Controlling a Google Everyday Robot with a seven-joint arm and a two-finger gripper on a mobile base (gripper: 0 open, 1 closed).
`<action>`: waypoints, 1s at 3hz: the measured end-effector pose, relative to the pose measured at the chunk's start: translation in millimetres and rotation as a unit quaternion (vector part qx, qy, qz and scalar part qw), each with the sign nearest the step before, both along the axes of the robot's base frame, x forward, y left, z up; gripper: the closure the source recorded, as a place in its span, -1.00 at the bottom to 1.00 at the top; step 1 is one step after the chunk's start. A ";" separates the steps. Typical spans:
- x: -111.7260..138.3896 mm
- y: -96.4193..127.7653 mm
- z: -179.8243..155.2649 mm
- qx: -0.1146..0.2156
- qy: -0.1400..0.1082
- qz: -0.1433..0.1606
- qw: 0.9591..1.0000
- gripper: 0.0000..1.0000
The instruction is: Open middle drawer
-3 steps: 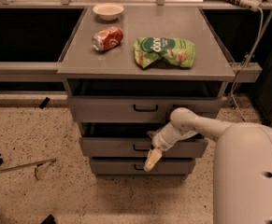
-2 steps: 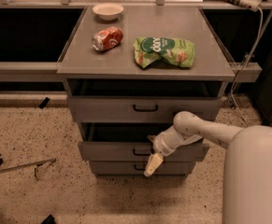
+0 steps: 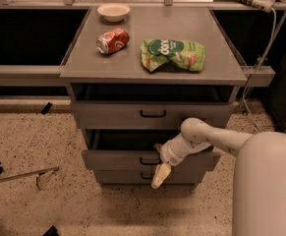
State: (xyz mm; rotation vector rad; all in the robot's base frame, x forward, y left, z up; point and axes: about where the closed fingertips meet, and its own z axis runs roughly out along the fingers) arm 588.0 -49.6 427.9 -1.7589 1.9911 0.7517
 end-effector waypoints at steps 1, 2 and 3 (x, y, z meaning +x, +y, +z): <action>-0.1 0.0 2.6 0.000 0.000 0.000 1.000 -1.00; -15.6 -1.0 3.0 0.004 0.010 0.001 1.000 -1.00; -68.9 3.3 24.0 0.035 0.041 0.005 0.999 -1.00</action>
Offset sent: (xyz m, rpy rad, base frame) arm -0.1651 -0.0119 0.0085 0.0821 0.1980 0.0209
